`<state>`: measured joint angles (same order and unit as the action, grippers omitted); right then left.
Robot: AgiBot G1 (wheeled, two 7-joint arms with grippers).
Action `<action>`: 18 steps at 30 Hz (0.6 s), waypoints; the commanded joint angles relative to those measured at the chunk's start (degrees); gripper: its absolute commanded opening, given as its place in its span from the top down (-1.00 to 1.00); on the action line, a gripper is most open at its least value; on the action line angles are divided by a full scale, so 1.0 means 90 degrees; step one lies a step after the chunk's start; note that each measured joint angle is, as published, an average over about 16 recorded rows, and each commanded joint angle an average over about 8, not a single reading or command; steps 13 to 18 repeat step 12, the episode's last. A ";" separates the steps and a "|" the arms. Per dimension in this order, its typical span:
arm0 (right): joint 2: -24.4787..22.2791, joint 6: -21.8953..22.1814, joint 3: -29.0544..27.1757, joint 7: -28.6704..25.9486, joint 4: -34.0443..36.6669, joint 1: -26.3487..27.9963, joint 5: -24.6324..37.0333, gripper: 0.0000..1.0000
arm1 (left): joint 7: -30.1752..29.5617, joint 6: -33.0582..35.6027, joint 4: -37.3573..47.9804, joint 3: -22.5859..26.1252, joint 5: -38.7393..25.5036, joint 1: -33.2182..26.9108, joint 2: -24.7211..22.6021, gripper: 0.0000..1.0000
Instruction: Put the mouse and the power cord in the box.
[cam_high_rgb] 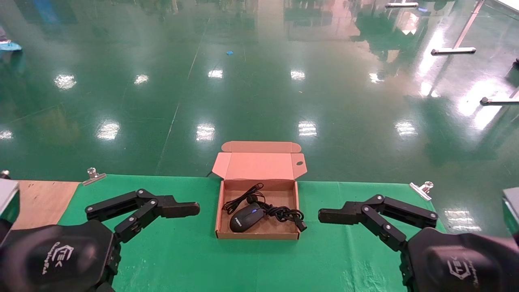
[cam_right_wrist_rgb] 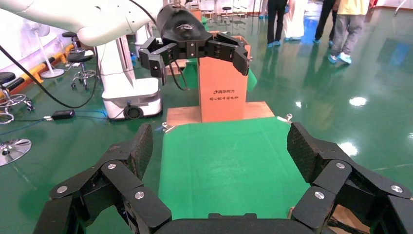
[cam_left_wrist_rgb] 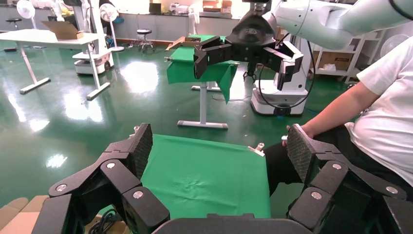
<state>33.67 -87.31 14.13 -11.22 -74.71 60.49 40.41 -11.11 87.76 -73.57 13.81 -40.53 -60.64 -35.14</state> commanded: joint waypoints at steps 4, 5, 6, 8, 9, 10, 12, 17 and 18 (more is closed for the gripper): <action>0.0044 0.0054 0.0064 0.0018 0.0036 0.0033 0.0045 -1.00 | 0.0012 -0.0067 0.0000 0.0071 -0.0036 -0.0028 0.0003 -1.00; 0.0053 0.0064 0.0076 0.0021 0.0043 0.0039 0.0054 -1.00 | 0.0013 -0.0080 0.0000 0.0085 -0.0045 -0.0034 0.0003 -1.00; 0.0060 0.0074 0.0087 0.0024 0.0050 0.0046 0.0062 -1.00 | 0.0015 -0.0093 0.0000 0.0098 -0.0052 -0.0039 0.0004 -1.00; 0.0074 0.0091 0.0106 0.0029 0.0062 0.0057 0.0077 -1.00 | 0.0018 -0.0115 0.0000 0.0121 -0.0066 -0.0048 0.0005 -1.00; 0.0080 0.0099 0.0116 0.0031 0.0068 0.0062 0.0084 -1.00 | 0.0020 -0.0125 0.0000 0.0132 -0.0073 -0.0053 0.0005 -1.00; 0.0083 0.0103 0.0120 0.0032 0.0070 0.0064 0.0088 -1.00 | 0.0021 -0.0130 0.0000 0.0137 -0.0076 -0.0055 0.0006 -1.00; 0.0089 0.0110 0.0128 0.0034 0.0076 0.0069 0.0095 -1.00 | 0.0022 -0.0140 0.0000 0.0147 -0.0082 -0.0059 0.0006 -1.00; 0.0089 0.0110 0.0128 0.0034 0.0076 0.0069 0.0095 -1.00 | 0.0022 -0.0140 0.0000 0.0147 -0.0082 -0.0059 0.0006 -1.00; 0.0089 0.0110 0.0128 0.0034 0.0076 0.0069 0.0095 -1.00 | 0.0022 -0.0140 0.0000 0.0147 -0.0082 -0.0059 0.0006 -1.00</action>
